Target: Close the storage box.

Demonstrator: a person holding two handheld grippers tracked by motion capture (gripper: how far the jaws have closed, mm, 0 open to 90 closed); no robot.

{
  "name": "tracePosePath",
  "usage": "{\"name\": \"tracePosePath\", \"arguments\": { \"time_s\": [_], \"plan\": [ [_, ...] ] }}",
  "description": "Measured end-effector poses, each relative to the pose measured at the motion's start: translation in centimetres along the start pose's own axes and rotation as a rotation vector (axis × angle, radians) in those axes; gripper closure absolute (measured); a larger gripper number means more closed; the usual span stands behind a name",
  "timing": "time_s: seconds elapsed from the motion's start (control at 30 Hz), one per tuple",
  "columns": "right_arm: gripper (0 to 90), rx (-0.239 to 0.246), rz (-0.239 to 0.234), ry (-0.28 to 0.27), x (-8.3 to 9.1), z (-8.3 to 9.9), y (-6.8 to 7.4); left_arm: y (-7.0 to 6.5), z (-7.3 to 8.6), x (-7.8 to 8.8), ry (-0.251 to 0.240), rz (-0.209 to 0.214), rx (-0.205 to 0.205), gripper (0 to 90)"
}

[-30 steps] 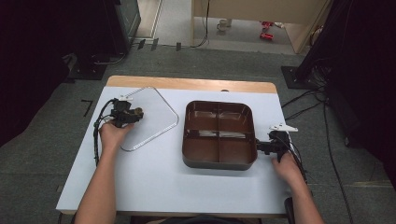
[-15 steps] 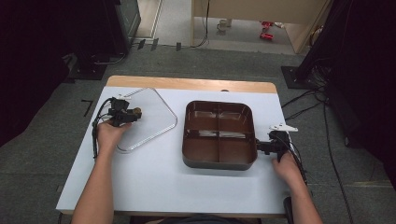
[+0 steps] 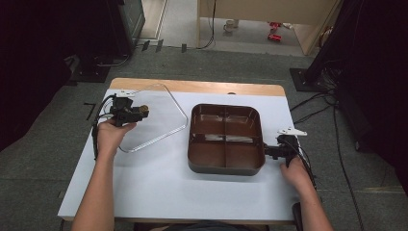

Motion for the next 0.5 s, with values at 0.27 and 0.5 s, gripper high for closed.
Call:
{"name": "tracePosePath", "arguments": {
  "time_s": [0.27, 0.5],
  "plan": [
    [11.5, 0.000, 0.000, 0.000, 0.0, 0.0, 0.0, -2.9, -1.1, -0.2, 0.010, 0.067, -0.054, 59.8],
    [11.6, 0.000, 0.000, 0.000, 0.0, 0.0, 0.0, -5.1, -1.7, -0.2, 0.018, 0.119, -0.087, 59.8]
  ]
}}
Point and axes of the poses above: each handheld gripper's, and its own axes: x roughly backward along the jaws, z roughly out of its underside, y roughly to its left, the point moved 5 cm from there along -x, roughly forward along the jaws, and after that the axes turned 4 degrees about x, right-handed, at the moved point
